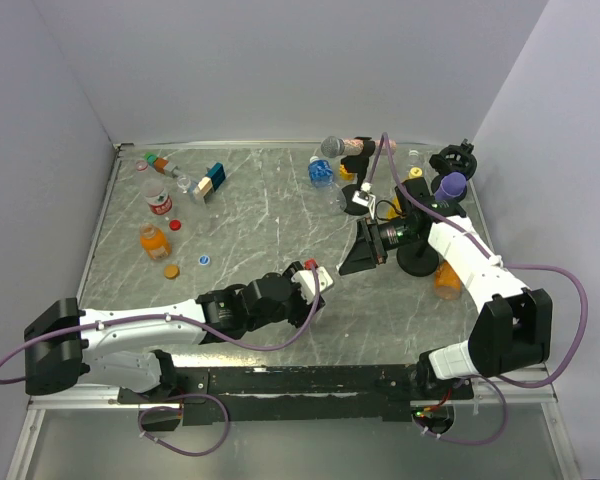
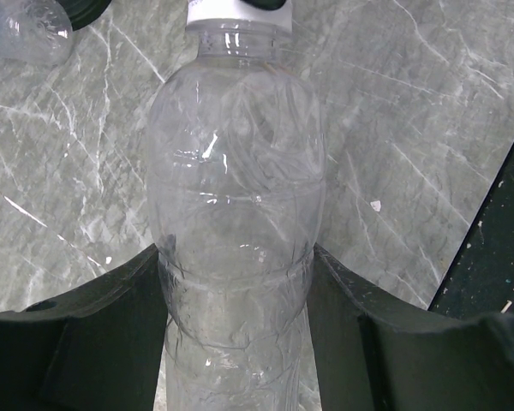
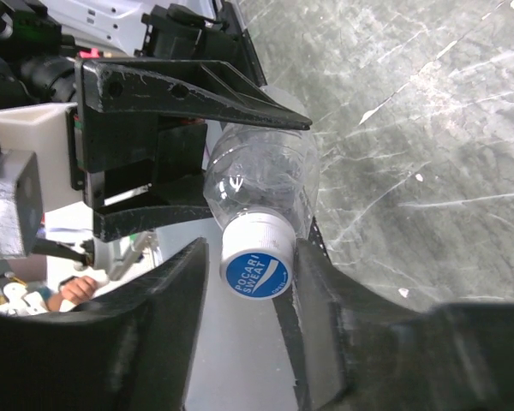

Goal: Unscrew the bottle caps
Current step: Unscrew the bottle cap from the plastic bottle.

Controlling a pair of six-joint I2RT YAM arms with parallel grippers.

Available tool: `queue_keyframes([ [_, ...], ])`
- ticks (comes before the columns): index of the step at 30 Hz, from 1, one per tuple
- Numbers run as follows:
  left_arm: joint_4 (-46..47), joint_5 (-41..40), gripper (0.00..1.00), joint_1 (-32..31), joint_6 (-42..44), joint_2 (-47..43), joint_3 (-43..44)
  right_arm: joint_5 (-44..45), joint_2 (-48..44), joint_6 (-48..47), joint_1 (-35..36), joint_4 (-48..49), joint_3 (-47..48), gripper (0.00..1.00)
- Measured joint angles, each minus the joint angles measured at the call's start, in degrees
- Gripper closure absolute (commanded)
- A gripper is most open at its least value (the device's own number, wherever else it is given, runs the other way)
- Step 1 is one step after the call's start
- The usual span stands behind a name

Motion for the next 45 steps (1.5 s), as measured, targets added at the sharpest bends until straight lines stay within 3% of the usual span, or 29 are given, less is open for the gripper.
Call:
queue_keyframes([
  [5, 0.2, 0.2, 0.99, 0.0, 0.0, -0.8, -0.7, -0.1, 0.6, -0.5, -0.1, -0.3, 0.1, 0.94],
  [7, 0.5, 0.6, 0.99, 0.0, 0.2, -1.4, -1.3, -0.6, 1.0, -1.5, 0.0, -1.0, 0.3, 1.0],
  [14, 0.5, 7.2, 0.99, 2.0, 0.1, -5.0, -3.0, -0.7, 1.3, -8.8, 1.8, -7.3, 2.3, 1.0],
  [22, 0.8, 33.2, 0.99, 11.8, -5.4, -11.4, -7.4, 4.9, -9.0, -26.0, 10.7, -5.0, 1.0, 1.0],
  [25, 0.8, 37.9, 0.99, 12.9, -5.5, -13.4, -8.0, 5.1, -15.3, -31.4, 12.4, -1.6, -2.3, 1.0],
  [27, 0.4, 38.7, 0.99, 13.0, -5.1, -14.0, -8.0, 5.2, -17.1, -32.9, 12.8, -0.4, -3.3, 0.91],
  [31, -1.2, 37.2, 0.99, 13.6, -4.2, -14.2, -7.8, 5.2, -13.0, -32.9, 13.1, -0.5, -1.1, 0.4],
  [34, -3.5, 35.3, 0.99, 13.9, -3.4, -14.2, -7.5, 7.6, -9.8, -29.8, 13.0, -0.7, 1.2, 0.22],
  [36, -4.8, 33.5, 0.99, 13.2, -2.5, -14.2, -7.5, 9.5, -9.5, -27.4, 12.6, -0.9, 3.1, 0.17],
  [41, -7.1, 25.7, 0.99, 8.2, 0.5, -14.2, -6.9, 10.8, -11.1, -20.8, 9.3, -1.8, 10.8, 0.17],
  [45, -6.5, 16.3, 0.99, 3.0, 1.8, -14.2, -6.6, 11.6, -13.3, -10.2, 5.2, -0.4, 10.5, 0.17],
])
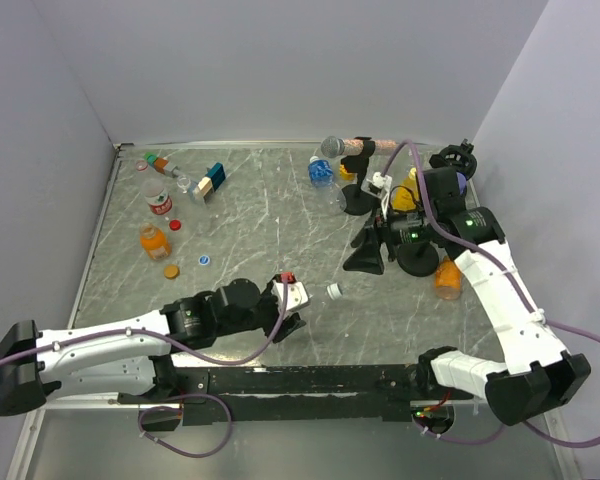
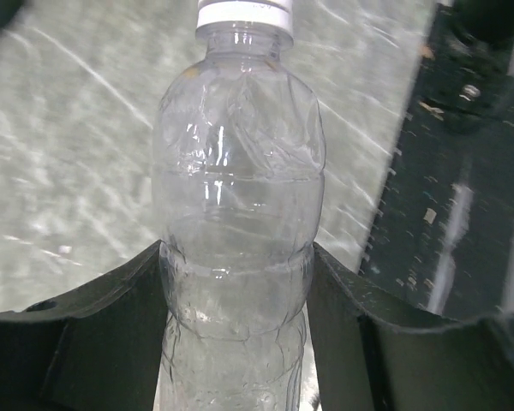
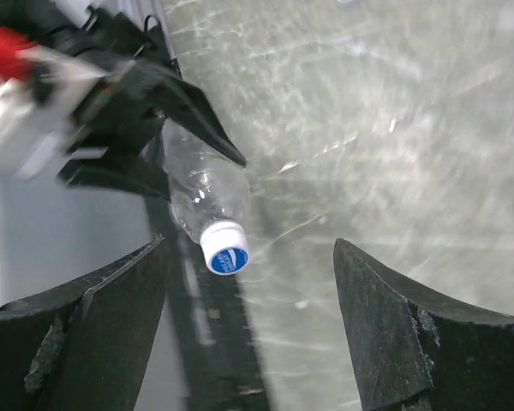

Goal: Unscrew the bottle caps
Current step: Unscrew the bottle cap from the plastic bottle.

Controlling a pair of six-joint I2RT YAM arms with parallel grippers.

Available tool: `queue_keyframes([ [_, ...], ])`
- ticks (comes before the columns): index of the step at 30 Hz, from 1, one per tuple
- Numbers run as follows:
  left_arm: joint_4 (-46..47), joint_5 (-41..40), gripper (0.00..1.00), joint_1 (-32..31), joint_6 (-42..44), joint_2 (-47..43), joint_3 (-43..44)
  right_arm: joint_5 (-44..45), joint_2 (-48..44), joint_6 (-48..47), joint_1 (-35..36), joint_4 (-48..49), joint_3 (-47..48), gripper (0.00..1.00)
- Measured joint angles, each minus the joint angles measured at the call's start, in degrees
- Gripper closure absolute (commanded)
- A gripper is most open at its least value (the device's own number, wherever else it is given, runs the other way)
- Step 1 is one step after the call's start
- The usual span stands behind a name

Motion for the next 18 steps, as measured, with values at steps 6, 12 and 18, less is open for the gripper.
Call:
queue_keyframes([
  [6, 4.9, -13.8, 0.99, -6.6, 2.2, 1.2, 0.0, 0.6, 1.0, 15.5, -2.0, 2.2, -10.1, 0.19],
  [12, 7.8, -19.5, 0.99, -7.8, 2.4, 4.9, 0.0, -1.2, 2.8, 20.2, -1.9, 2.4, -11.7, 0.23],
  [18, 10.2, -21.5, 0.99, -8.0, 2.3, 5.7, 0.0, -2.9, 4.8, 21.2, -0.8, 2.4, -11.7, 0.28],
])
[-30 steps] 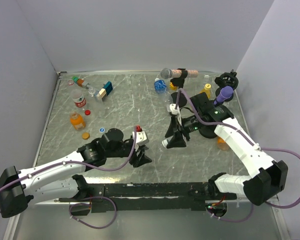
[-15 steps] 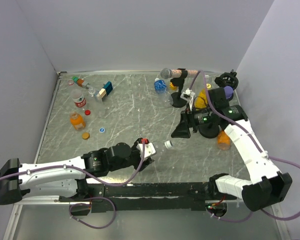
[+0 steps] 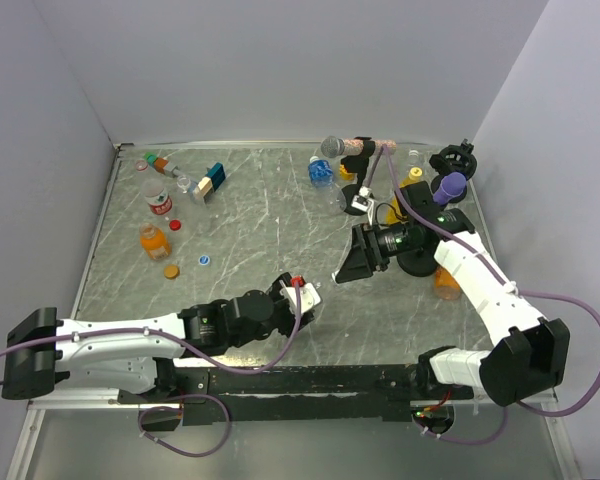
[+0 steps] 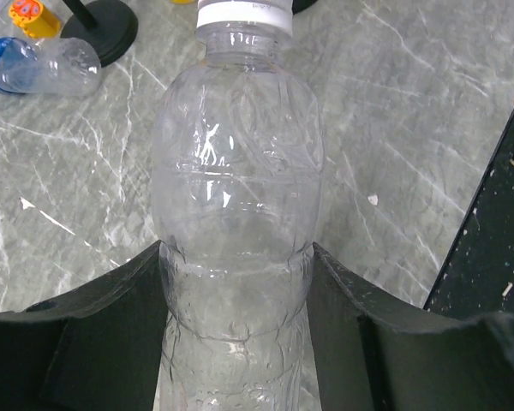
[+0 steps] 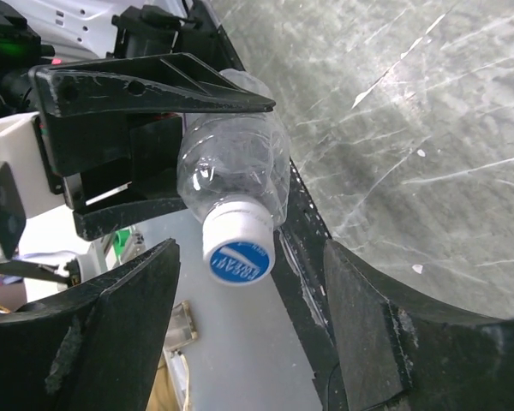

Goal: Unscrew the bottle caps
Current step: Unscrew the bottle cap from the plastic bottle.

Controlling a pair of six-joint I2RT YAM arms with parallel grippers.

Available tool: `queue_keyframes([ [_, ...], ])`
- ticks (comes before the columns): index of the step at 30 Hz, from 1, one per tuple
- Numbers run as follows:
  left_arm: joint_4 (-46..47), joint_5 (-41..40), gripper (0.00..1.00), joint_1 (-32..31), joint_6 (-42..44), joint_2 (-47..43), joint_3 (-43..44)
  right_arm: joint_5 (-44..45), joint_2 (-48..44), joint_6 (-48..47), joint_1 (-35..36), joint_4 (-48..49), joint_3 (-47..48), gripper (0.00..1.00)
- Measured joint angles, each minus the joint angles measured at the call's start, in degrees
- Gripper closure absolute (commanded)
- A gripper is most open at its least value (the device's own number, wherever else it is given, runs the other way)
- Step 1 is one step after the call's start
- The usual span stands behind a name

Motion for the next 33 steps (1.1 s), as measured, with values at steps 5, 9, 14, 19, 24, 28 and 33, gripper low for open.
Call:
queue_keyframes([
  [5, 1.1, -0.2, 0.99, -0.2, 0.0, 0.5, 0.0, -0.2, 0.4, 0.3, 0.5, 0.1, 0.0, 0.38],
  [9, 1.1, -0.2, 0.99, -0.2, 0.0, 1.1, 0.0, -0.9, 0.5, 0.4, 0.5, 0.4, 0.1, 0.62],
  [14, 1.3, -0.2, 0.99, -0.3, -0.1, 1.2, 0.0, -1.7, 0.5, 0.2, 0.5, 0.8, 0.1, 0.83],
  [19, 2.2, 0.4, 0.99, -0.3, -0.3, -0.3, -1.0, -2.9, 0.5, -1.6, 0.5, 0.4, 0.3, 0.94],
  [24, 3.3, 7.8, 0.99, 2.5, -2.5, -2.9, -2.7, -3.4, 0.5, -9.1, 1.7, -3.8, 2.5, 1.0],
  [28, 4.5, 19.9, 0.99, 8.2, -5.7, -5.6, -4.4, -2.5, 0.4, -20.3, 4.8, -6.8, 6.1, 1.0],
  [33, 4.2, 34.2, 0.99, 13.9, -8.6, -6.7, -5.7, 2.4, -3.1, -37.7, 11.4, -7.8, 7.0, 1.0],
])
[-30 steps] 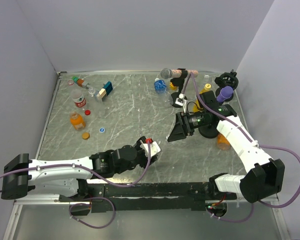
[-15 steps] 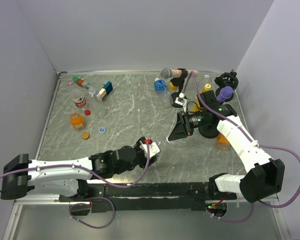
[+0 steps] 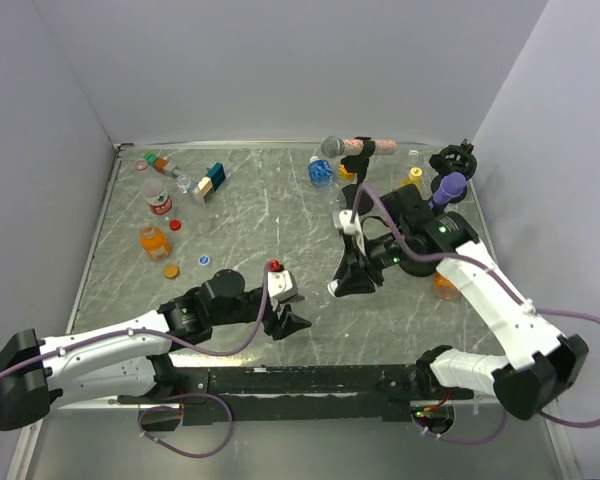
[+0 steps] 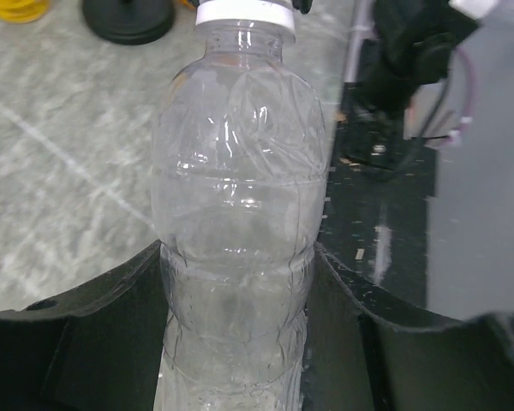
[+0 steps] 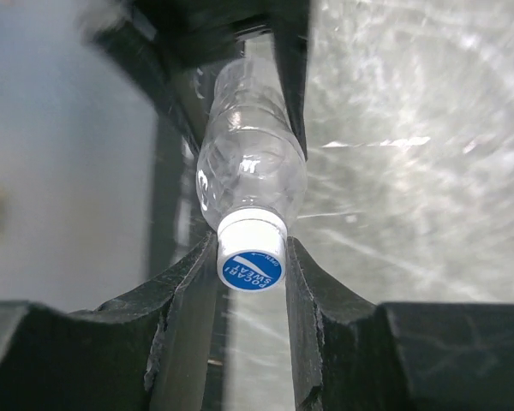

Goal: Unscrew the bottle caps
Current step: Unscrew the bottle cap from the plastic bottle.

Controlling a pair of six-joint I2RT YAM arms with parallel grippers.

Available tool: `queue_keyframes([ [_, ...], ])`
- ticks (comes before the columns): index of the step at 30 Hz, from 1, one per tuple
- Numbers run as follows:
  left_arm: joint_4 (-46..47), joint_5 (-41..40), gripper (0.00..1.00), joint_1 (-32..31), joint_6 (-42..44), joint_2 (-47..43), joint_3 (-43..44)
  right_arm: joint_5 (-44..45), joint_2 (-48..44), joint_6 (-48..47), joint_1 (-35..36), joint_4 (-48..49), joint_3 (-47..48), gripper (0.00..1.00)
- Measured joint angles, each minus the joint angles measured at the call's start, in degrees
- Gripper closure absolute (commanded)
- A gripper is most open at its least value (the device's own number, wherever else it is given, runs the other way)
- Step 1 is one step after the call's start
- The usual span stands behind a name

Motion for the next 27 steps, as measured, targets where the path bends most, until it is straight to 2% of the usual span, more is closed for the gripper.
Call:
queue_keyframes([
  [2, 0.3, 3.3, 0.99, 1.1, -0.3, 0.0, 0.0, 1.0, -2.0, -4.5, 1.0, -0.2, -0.1, 0.99],
  [6, 0.0, 4.9, 0.99, 1.8, -0.5, -0.7, 0.3, 1.0, -1.9, -8.7, 1.7, -1.4, 1.1, 0.83],
  [8, -1.2, 4.3, 0.99, 2.0, -0.4, -1.4, 0.3, 0.9, -1.0, -8.0, 1.7, -0.9, 1.2, 0.65],
  [9, -1.7, 3.8, 0.99, 2.0, -0.4, -1.6, 0.3, 0.9, -0.5, -7.4, 1.7, -0.6, 1.2, 0.49],
  [10, -2.1, 3.2, 0.99, 2.1, -0.3, -1.8, 0.3, 0.9, -0.1, -6.8, 1.7, -0.4, 1.2, 0.44],
  [11, -2.4, 2.8, 0.99, 2.1, -0.3, -1.9, 0.3, 1.0, 0.4, -5.5, 1.7, -0.5, 1.8, 0.32],
  [14, -4.7, 0.4, 0.99, 2.1, 0.3, -2.5, 0.3, 1.8, 0.5, -2.3, 1.6, -0.6, 3.7, 0.15],
  [18, -5.7, -2.2, 0.99, 2.1, 0.8, -2.7, 0.3, 2.8, 0.5, 3.3, -0.2, -0.5, 9.9, 0.12],
  [19, -6.1, -3.1, 0.99, 2.1, 0.9, -2.9, 0.3, 2.7, 0.4, 4.7, -1.2, -0.5, 11.3, 0.08],
  [22, -6.5, -6.8, 0.99, 1.2, 1.1, -3.5, 0.4, 0.3, 0.2, 9.1, -5.6, -0.7, 13.4, 0.07],
  [23, -6.8, -9.0, 0.99, 0.2, 1.3, -3.5, 0.7, -0.5, 0.1, 10.9, -7.3, -0.9, 13.4, 0.07],
  [25, -7.5, -13.7, 0.99, -2.7, 2.1, -3.2, 1.9, -1.9, 0.2, 14.8, -10.1, -0.9, 12.9, 0.01],
  [27, -7.5, -19.8, 0.99, -6.2, 3.0, -2.3, 3.6, -3.2, 0.8, 18.6, -12.1, -1.9, 11.6, 0.01],
])
